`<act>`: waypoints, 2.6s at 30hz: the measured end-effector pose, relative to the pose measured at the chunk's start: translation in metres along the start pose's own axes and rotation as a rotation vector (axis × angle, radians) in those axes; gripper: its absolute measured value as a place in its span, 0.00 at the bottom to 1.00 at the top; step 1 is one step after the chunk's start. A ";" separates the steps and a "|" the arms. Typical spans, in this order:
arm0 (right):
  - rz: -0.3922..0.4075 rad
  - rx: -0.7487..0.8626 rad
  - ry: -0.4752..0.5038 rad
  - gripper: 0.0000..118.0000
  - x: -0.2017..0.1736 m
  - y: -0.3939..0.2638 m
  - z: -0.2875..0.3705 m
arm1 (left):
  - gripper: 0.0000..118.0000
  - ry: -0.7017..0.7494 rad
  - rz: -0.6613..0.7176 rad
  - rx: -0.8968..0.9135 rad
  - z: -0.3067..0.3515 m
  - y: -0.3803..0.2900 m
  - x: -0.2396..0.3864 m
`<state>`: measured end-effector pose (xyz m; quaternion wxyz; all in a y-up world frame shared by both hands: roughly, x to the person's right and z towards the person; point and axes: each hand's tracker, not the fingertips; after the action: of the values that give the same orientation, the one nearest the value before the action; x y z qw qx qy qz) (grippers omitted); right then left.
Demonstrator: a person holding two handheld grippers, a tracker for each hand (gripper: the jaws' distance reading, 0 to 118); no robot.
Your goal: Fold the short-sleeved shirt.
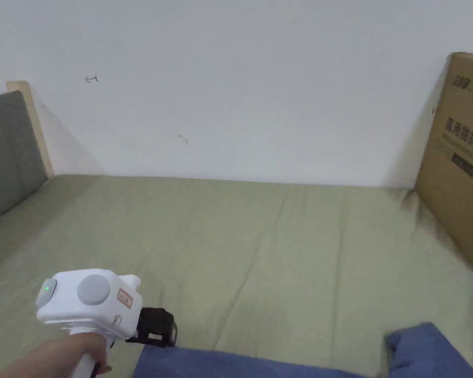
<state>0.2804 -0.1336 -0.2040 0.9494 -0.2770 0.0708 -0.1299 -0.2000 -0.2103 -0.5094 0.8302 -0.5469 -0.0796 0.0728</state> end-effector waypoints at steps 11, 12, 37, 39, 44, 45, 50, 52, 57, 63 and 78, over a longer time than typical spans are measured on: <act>0.048 -0.130 -0.040 0.00 0.011 -0.014 -0.034 | 0.97 0.103 -0.109 -0.165 -0.076 0.005 0.005; 0.038 -0.138 -0.037 0.00 0.013 -0.018 -0.036 | 0.95 0.107 -0.111 -0.145 -0.074 0.004 0.008; -0.109 -0.625 -0.285 0.92 0.165 0.110 -0.281 | 0.00 -0.060 -0.105 0.293 0.046 -0.063 0.029; -0.137 -0.601 -0.322 0.87 0.174 0.103 -0.293 | 0.00 -0.060 -0.104 0.289 0.046 -0.067 0.028; -0.045 -0.676 -0.408 0.70 0.185 0.082 -0.302 | 0.00 -0.049 -0.110 0.259 0.043 -0.077 0.027; -0.032 -0.655 -0.371 0.66 0.183 0.084 -0.297 | 0.00 -0.044 -0.105 0.251 0.041 -0.077 0.027; 0.031 -0.607 -0.357 0.00 0.174 0.090 -0.272 | 0.00 -0.028 -0.064 0.227 0.038 -0.079 0.023; 0.046 -0.538 -0.331 0.00 0.171 0.095 -0.255 | 0.00 -0.032 -0.050 0.232 0.040 -0.081 0.021; -0.075 -0.366 -0.287 0.00 0.183 0.112 -0.212 | 0.00 -0.034 -0.015 0.270 0.043 -0.067 0.019; -0.222 -0.174 -0.225 0.00 0.197 0.135 -0.181 | 0.00 -0.075 0.048 0.372 0.051 -0.034 0.024; -0.204 -0.334 -0.232 0.00 0.177 0.000 -0.038 | 0.00 -0.169 0.143 0.176 0.091 -0.175 -0.007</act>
<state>0.4418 -0.2039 -0.2472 0.8740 -0.4494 -0.0467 -0.1792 -0.2206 -0.1987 -0.3135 0.8580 -0.4682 -0.1034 0.1842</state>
